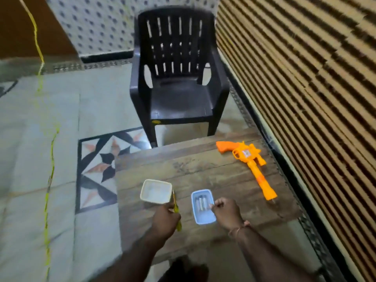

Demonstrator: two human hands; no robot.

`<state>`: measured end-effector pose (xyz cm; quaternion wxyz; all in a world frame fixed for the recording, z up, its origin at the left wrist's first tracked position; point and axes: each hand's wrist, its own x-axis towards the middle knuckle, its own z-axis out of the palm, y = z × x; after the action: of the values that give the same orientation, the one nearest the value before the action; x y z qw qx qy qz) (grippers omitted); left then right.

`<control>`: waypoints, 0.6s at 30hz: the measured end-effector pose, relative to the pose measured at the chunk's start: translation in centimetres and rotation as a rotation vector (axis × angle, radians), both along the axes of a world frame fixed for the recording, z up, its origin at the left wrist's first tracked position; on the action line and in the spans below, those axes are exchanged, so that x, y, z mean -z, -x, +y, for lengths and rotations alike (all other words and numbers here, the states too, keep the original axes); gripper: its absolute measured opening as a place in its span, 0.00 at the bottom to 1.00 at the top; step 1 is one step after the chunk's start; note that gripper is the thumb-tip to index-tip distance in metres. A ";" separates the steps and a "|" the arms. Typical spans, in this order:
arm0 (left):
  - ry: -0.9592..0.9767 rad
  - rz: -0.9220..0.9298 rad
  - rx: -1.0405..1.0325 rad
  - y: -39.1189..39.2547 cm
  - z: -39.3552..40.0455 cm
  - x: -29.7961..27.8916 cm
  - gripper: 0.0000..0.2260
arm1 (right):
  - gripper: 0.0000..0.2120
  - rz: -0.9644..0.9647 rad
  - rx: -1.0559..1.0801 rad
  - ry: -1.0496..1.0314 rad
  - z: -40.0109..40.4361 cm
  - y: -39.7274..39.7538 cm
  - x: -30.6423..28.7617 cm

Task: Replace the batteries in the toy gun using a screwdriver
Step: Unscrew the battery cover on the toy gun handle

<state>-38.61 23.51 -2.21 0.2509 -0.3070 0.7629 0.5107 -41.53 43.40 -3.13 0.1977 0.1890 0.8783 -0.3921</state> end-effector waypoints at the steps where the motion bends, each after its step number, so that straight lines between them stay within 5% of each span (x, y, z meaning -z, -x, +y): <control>1: -0.001 -0.001 -0.010 0.2 0.2 -0.2 0.08 | 0.15 -0.010 -0.009 -0.012 -0.1 0.3 0.4; 12: 0.103 -0.121 0.088 4.4 1.4 6.5 0.09 | 0.02 -0.197 0.072 -0.139 0.6 3.9 7.5; 18: 0.215 -0.188 0.140 7.0 3.2 10.4 0.14 | 0.04 -0.243 0.049 -0.141 0.4 6.9 11.3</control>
<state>-45.61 26.70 -12.66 0.3220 -0.3245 0.8058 0.3765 -48.45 43.80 -14.47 0.2792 0.2697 0.8685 -0.3081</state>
